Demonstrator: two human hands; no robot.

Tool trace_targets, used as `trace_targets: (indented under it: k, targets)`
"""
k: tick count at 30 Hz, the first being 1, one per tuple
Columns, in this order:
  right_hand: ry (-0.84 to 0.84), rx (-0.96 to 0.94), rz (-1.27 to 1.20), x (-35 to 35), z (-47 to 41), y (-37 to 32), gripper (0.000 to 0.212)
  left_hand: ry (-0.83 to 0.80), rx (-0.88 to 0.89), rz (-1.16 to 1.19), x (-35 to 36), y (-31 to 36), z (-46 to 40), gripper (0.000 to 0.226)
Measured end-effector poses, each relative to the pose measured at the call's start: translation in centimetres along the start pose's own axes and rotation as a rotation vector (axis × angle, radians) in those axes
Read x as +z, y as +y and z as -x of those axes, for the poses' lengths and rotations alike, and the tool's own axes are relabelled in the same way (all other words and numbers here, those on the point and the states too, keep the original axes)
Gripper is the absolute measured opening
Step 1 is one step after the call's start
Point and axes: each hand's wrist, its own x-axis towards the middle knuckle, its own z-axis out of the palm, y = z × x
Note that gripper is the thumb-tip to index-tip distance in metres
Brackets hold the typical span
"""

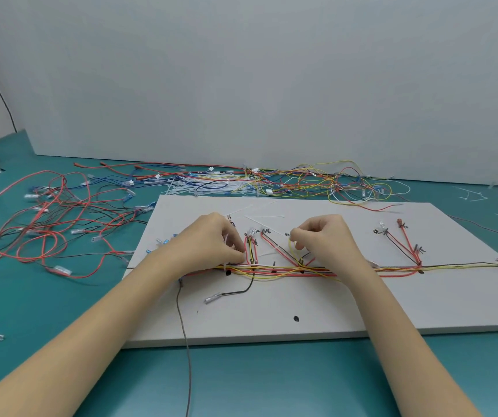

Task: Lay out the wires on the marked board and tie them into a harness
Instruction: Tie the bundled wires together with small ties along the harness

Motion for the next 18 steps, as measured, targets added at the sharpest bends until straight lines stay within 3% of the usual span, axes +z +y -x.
trace_targets:
  k: [7, 10, 14, 18]
  targets:
    - [-0.065, 0.062, -0.021, 0.3, -0.2, 0.3, 0.017, -0.018, -0.041, 0.030, 0.3, 0.4, 0.1, 0.013]
    - [-0.075, 0.057, -0.018, 0.5, -0.1, 0.2, 0.018, 0.013, -0.018, -0.075, 0.4, 0.9, 0.2, 0.003]
    - [-0.077, 0.060, -0.030, 0.5, -0.1, 0.2, 0.020, -0.012, 0.082, -0.315, 0.4, 1.6, 0.5, 0.005]
    - [-0.080, 0.033, -0.039, 0.8, 0.1, 0.1, 0.018, -0.098, 0.046, -0.442, 0.8, 1.8, 1.0, 0.013]
